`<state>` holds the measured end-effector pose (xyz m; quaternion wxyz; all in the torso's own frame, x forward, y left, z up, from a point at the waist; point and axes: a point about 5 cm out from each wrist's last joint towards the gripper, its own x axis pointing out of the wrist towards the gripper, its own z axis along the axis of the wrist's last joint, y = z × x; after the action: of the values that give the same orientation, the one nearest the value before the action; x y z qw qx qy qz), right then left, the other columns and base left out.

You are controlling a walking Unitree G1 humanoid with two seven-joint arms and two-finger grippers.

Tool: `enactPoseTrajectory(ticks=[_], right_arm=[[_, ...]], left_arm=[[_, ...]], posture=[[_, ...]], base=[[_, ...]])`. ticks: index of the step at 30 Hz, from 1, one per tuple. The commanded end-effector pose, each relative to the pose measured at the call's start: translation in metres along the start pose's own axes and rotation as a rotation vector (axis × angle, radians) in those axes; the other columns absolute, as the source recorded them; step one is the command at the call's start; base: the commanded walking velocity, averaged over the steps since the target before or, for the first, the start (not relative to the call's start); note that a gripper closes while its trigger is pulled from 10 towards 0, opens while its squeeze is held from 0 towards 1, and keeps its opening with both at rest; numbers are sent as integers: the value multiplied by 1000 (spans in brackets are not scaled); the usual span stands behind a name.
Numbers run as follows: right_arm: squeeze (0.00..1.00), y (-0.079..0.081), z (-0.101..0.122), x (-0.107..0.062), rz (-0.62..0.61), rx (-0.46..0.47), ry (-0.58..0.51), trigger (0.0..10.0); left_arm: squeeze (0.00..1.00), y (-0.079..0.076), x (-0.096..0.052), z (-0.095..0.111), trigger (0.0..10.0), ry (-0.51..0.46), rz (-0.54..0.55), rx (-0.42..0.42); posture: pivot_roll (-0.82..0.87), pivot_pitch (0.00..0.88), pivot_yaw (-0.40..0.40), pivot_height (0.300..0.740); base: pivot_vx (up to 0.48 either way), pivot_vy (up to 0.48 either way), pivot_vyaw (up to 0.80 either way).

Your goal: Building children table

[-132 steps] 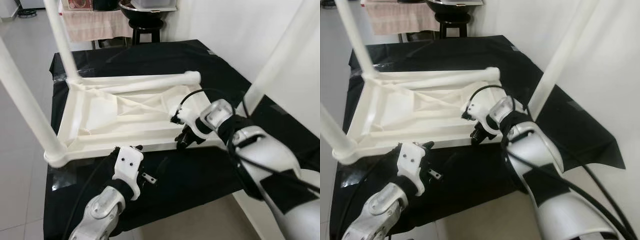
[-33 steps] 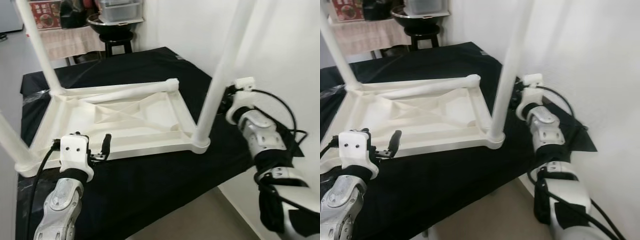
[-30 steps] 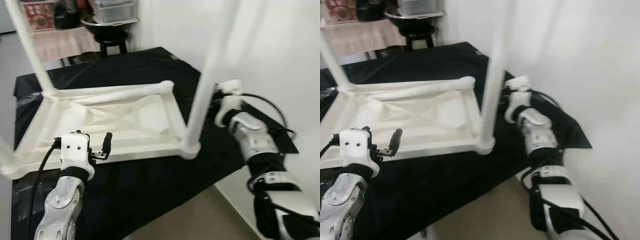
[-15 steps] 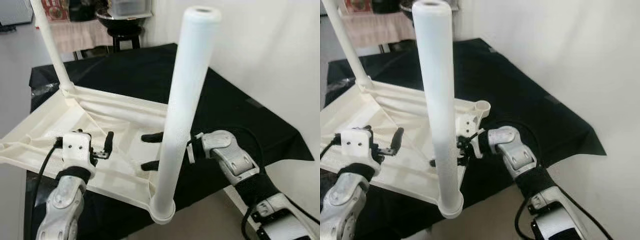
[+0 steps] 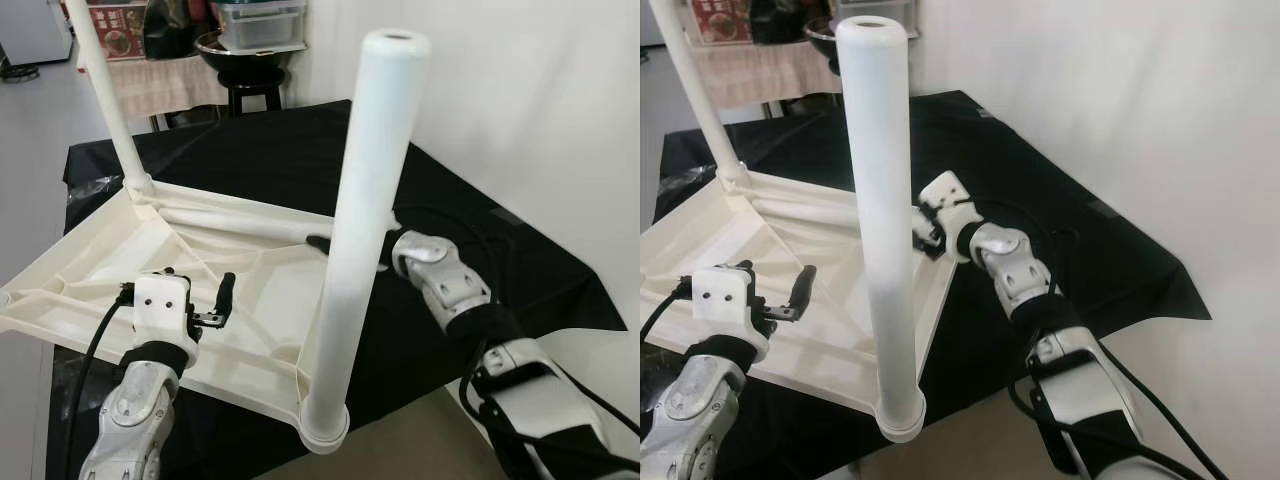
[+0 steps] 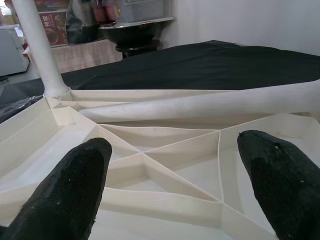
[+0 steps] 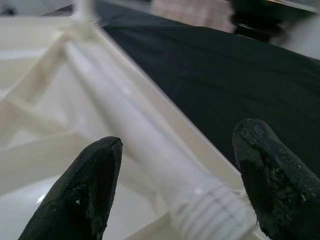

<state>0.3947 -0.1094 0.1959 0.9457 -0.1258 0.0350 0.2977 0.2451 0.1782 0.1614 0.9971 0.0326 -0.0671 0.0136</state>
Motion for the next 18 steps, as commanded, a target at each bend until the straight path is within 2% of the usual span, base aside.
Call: enactPoseTrajectory(ticks=[1,3,4,5,9,10,11,14,16,18], right_arm=[[0,-2,0,1,-10,82,-16,10000],[0,-6,12,3,-16,210,-125,10000],[0,-6,12,3,-16,210,-125,10000],[0,-8,16,3,-30,248,-157,10000],[0,-23,23,3,-174,279,-194,10000],[0,-23,23,3,-174,279,-194,10000],[0,-30,24,2,-235,295,-196,10000],[0,-34,24,1,-271,306,-196,10000],[0,-39,27,-1,-277,371,-231,10000],[0,-39,28,-1,-270,387,-242,10000]], left_arm=[[0,2,-2,1,10000,3,9,9],[0,3,-2,1,10000,4,14,11],[0,3,-2,1,10000,4,14,11],[0,4,-2,0,10000,5,15,12],[0,4,-1,1,10000,-1,22,18],[0,4,-1,1,10000,-1,22,18],[0,6,0,2,10000,-5,30,22],[0,7,0,2,10000,-7,36,24],[0,10,-1,2,10000,2,43,34],[0,10,-1,2,10000,4,44,37]], posture=[[20,33,-53,740],[19,34,-50,740],[19,34,-50,740],[19,34,-50,740],[22,30,-48,740],[22,30,-48,740],[24,29,-49,740],[24,29,-49,740],[27,28,-50,740],[27,28,-50,740]], base=[[0,0,0],[0,0,0],[0,0,0],[0,0,0],[0,0,0],[0,0,0],[0,0,0],[0,0,0],[0,0,0],[0,0,0]])
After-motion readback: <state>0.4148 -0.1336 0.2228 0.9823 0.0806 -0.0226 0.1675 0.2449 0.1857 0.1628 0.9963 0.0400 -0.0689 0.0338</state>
